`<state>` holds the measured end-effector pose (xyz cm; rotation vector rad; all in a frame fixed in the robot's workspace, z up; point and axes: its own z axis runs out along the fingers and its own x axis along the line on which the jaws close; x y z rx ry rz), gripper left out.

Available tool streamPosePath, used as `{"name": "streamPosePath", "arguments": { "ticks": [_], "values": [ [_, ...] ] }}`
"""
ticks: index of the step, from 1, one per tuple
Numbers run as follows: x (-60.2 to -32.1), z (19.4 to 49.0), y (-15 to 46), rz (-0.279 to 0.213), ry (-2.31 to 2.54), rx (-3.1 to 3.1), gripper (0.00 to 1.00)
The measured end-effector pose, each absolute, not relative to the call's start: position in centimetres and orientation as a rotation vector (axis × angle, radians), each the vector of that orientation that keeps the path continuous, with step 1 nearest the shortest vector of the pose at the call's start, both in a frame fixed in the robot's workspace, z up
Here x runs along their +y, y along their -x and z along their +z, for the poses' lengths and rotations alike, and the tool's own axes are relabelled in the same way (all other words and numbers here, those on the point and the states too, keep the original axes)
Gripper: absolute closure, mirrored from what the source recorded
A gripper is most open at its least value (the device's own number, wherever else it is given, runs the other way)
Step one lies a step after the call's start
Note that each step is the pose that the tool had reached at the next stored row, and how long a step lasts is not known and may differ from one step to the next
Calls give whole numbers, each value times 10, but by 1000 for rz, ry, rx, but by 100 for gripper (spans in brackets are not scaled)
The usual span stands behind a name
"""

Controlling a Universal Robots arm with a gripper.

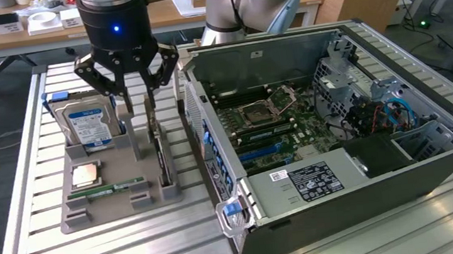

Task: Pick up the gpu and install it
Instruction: 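Pick up the gpu and move the gpu toward the slot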

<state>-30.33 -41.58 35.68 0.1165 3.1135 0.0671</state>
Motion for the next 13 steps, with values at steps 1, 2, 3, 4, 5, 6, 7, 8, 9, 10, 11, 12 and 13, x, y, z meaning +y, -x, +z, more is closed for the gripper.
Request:
{"name": "streamPosePath", "arguments": {
  "ticks": [1,2,3,4,5,6,7,8,9,10,11,12,13],
  "values": [
    [-416,356,303,67,-117,3114,58],
    [-416,354,303,67,-117,3113,58],
    [-416,353,303,67,-116,3113,58],
    [-416,352,303,67,-117,3113,58],
    [-416,351,303,67,-117,3113,58],
    [-416,349,303,67,-116,3113,58],
    [-416,349,303,67,-117,3113,58],
    [-416,348,303,67,-117,3113,58],
    [-416,349,303,67,-117,3114,58],
    [-416,349,303,67,-117,3114,58],
    [-416,348,303,67,-117,3114,58],
    [-416,348,303,67,-117,3113,58],
    [-416,347,303,67,-116,3113,58]
  ]
}}
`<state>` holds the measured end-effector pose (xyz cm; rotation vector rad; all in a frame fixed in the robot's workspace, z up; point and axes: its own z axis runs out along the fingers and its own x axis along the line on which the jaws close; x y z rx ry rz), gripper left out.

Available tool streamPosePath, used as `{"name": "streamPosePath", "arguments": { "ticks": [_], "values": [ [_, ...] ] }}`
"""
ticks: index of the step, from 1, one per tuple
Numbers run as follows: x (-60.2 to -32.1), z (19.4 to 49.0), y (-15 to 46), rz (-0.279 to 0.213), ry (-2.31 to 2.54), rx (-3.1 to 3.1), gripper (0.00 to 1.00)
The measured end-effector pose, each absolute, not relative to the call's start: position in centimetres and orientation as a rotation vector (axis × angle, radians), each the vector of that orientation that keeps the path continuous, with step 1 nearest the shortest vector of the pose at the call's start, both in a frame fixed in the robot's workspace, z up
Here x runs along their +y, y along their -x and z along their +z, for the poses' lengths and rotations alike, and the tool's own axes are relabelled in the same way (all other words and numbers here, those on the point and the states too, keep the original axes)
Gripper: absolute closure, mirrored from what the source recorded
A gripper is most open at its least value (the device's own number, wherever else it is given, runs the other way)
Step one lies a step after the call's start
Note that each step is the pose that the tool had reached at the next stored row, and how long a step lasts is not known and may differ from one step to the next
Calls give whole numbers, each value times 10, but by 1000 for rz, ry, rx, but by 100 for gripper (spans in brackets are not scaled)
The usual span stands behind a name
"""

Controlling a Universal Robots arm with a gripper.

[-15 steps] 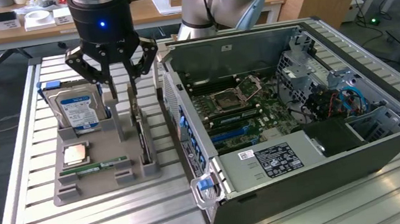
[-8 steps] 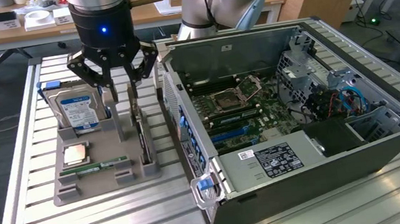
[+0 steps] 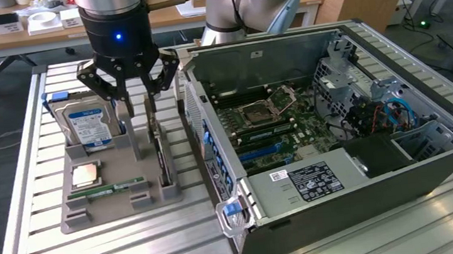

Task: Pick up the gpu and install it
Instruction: 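Pick up the gpu and move the gpu toward the slot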

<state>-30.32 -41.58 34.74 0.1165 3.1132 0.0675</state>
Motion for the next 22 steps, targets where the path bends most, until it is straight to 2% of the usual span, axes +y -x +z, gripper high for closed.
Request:
{"name": "streamPosePath", "arguments": {
  "ticks": [22],
  "values": [
    [-416,337,303,67,-117,3114,58]
  ]
}}
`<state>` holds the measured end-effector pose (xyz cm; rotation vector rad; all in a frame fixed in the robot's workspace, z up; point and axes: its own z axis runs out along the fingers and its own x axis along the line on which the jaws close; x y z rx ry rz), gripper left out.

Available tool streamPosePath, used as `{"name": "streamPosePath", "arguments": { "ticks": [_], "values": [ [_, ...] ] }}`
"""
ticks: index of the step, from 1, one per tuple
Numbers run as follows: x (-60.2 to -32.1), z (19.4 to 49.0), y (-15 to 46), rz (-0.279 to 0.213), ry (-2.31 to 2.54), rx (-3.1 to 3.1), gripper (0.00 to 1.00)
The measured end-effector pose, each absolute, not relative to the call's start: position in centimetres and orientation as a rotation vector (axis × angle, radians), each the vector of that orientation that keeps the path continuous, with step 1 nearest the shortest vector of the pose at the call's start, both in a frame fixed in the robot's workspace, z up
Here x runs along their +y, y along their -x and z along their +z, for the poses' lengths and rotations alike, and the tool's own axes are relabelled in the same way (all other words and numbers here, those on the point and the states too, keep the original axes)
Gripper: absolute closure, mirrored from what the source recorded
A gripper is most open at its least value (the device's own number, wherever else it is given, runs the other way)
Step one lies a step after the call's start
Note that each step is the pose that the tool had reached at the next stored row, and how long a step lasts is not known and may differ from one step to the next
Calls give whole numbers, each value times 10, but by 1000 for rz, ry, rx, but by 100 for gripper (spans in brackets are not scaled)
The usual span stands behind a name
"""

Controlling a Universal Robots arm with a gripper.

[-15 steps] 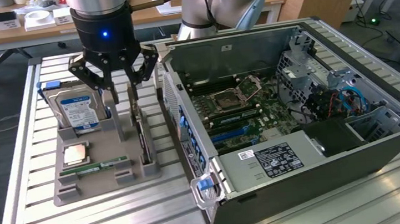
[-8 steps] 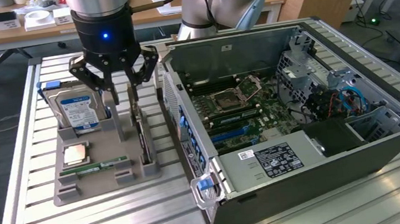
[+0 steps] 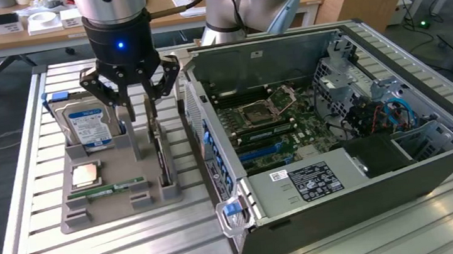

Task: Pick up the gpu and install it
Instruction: 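Pick up the gpu and move the gpu toward the slot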

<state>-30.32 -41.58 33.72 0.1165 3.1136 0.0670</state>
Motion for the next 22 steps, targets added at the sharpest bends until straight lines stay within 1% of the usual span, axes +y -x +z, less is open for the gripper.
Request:
{"name": "streamPosePath", "arguments": {
  "ticks": [22],
  "values": [
    [-416,331,303,67,-117,3113,58]
  ]
}}
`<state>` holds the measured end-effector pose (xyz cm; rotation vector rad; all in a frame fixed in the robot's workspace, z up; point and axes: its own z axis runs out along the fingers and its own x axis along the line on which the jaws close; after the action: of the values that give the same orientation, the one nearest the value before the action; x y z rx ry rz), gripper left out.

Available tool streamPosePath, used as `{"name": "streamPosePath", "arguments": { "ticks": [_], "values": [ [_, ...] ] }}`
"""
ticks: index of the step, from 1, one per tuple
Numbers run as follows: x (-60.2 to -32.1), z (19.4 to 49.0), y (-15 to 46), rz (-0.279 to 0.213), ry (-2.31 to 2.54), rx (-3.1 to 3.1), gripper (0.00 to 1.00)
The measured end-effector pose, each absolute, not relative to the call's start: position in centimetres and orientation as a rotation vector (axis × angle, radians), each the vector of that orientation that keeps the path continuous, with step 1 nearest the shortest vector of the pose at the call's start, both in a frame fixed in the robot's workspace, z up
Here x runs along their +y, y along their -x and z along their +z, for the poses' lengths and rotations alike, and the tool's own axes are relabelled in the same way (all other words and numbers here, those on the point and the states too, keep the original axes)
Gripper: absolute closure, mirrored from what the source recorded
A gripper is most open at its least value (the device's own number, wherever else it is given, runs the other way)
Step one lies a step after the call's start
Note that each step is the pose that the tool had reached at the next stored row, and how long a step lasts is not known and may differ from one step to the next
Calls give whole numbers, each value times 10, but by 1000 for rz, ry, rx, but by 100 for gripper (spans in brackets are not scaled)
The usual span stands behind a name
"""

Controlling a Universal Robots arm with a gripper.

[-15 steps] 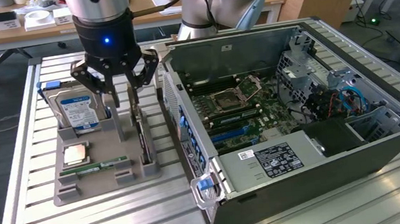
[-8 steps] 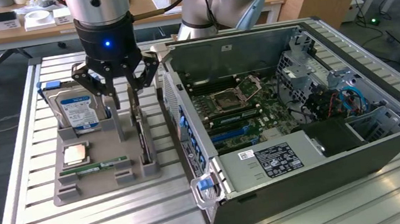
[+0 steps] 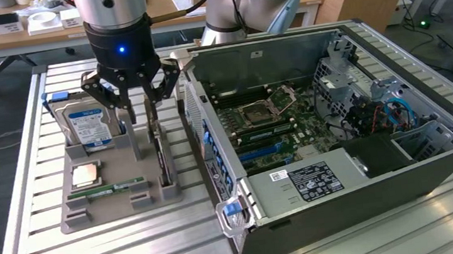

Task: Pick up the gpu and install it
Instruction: 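Pick up the gpu and move the gpu toward the slot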

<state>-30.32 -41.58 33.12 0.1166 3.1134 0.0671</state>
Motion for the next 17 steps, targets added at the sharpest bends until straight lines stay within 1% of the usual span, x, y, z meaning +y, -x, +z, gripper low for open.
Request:
{"name": "streamPosePath", "arguments": {
  "ticks": [17],
  "values": [
    [-416,317,304,67,-117,3114,58]
  ]
}}
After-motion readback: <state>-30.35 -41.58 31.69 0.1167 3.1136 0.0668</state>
